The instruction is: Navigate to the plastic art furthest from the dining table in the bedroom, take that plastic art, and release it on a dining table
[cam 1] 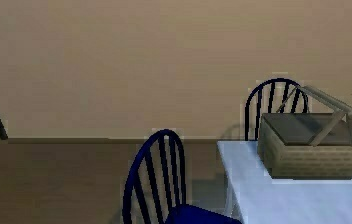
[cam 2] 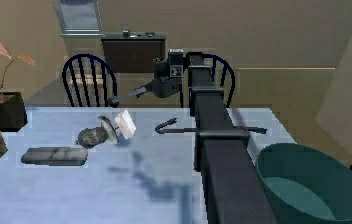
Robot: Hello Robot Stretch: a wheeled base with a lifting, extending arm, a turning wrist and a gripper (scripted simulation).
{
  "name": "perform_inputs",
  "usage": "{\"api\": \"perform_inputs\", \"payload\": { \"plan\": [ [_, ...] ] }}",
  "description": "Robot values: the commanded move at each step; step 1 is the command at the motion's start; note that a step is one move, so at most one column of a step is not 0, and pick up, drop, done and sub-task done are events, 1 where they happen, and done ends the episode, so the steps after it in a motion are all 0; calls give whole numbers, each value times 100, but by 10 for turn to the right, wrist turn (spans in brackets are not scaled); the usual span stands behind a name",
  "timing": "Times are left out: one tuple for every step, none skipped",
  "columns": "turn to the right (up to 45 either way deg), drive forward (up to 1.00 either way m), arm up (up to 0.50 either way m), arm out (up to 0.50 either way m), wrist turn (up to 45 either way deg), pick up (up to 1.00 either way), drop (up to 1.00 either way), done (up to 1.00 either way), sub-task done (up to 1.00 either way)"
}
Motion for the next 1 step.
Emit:
{"api": "perform_inputs", "payload": {
  "plan": [
    [0,0,0,0,0,0,0,100,0]
  ]
}}
